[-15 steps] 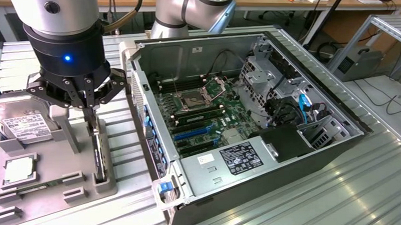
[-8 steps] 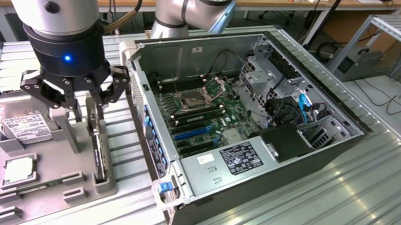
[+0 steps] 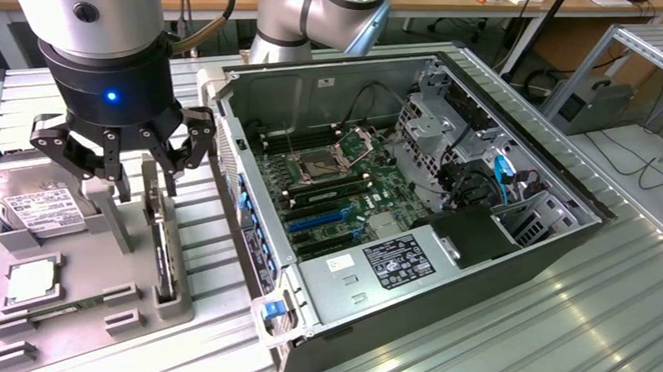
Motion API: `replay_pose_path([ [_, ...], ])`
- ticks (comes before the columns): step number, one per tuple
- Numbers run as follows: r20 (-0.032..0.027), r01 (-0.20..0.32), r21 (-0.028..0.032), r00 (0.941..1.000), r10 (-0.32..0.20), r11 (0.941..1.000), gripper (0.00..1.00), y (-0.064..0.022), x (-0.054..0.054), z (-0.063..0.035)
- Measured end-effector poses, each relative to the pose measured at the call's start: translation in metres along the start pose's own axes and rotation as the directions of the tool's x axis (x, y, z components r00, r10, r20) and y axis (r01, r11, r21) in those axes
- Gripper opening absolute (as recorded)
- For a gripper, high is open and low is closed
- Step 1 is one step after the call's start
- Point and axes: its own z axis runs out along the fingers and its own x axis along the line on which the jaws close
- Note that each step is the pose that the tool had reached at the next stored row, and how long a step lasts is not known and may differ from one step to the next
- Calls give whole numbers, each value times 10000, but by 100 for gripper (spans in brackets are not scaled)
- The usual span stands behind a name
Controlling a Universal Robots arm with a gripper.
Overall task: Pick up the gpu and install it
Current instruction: 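Pick up the gpu and move the gpu toward the slot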
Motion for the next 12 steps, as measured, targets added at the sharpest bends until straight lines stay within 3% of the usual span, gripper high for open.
replay_pose_path([
  [12, -1, 0, 1, 10000, 0, 10000, 48, 0, 0, 2],
])
